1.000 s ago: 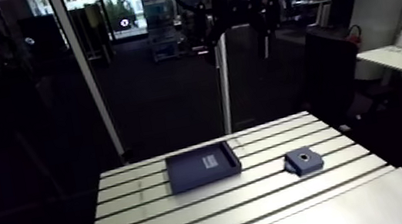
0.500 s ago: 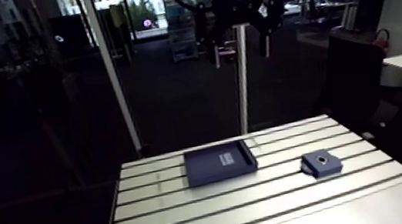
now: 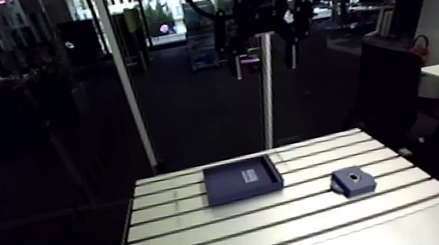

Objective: Pick up the bearing and press it into the housing until flush.

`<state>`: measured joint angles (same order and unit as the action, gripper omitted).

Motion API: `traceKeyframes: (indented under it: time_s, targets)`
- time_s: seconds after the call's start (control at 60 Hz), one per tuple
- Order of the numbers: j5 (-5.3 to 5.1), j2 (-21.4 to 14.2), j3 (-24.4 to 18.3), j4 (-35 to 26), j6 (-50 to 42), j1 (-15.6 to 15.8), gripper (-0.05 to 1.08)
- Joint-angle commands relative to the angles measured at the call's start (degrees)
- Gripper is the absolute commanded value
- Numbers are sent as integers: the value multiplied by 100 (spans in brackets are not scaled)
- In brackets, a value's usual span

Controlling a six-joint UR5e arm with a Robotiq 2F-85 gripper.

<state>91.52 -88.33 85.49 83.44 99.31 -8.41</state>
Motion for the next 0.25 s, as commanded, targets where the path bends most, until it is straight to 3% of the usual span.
traceKeyframes:
  time_s: [0.017, 0.25]
  targets:
    - [-23, 13, -1, 10, -21, 22, 0]
    - [-7, 4, -12, 10, -56, 32, 0]
